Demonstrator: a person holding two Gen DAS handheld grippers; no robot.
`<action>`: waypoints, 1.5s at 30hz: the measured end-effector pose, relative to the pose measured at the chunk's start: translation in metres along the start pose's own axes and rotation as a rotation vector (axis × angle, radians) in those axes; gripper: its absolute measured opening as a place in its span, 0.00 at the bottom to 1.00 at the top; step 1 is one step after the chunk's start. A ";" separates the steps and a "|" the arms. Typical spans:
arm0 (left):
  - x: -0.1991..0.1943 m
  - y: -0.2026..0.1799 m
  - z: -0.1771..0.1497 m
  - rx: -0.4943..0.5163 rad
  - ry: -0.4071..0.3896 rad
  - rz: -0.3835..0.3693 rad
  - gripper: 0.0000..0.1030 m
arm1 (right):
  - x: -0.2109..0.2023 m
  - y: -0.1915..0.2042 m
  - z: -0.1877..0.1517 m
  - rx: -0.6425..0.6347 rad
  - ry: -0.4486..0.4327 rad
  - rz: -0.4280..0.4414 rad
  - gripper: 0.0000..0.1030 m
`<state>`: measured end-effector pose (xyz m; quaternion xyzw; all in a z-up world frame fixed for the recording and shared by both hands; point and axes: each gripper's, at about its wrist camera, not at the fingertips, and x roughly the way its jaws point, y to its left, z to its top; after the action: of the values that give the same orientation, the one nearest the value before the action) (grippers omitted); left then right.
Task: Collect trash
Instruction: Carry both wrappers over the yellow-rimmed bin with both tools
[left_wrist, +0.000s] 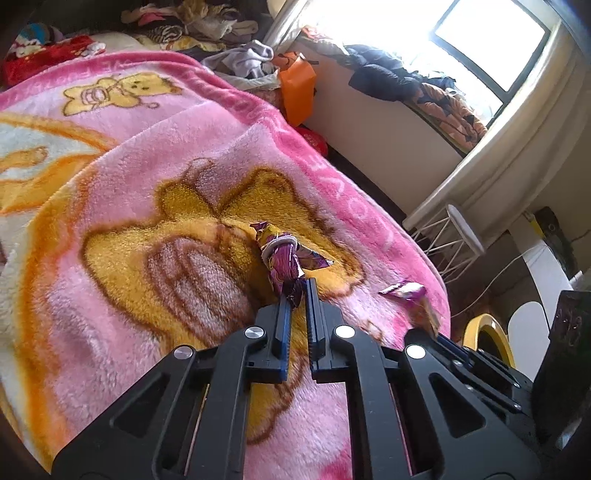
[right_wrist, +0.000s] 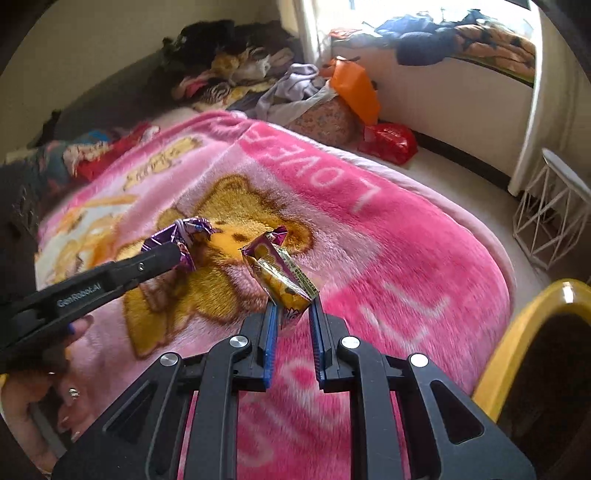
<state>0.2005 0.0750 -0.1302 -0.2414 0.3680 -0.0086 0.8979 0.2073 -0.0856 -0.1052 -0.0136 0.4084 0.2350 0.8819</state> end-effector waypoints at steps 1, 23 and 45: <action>-0.002 -0.002 -0.001 0.007 -0.004 -0.003 0.04 | -0.009 -0.003 -0.001 0.016 -0.022 -0.005 0.15; -0.050 -0.089 -0.019 0.199 -0.066 -0.146 0.04 | -0.106 -0.080 -0.043 0.219 -0.142 -0.136 0.15; -0.069 -0.141 -0.040 0.305 -0.070 -0.223 0.04 | -0.160 -0.122 -0.069 0.318 -0.209 -0.185 0.15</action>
<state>0.1465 -0.0532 -0.0477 -0.1417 0.3019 -0.1553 0.9299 0.1207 -0.2733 -0.0554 0.1128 0.3438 0.0854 0.9283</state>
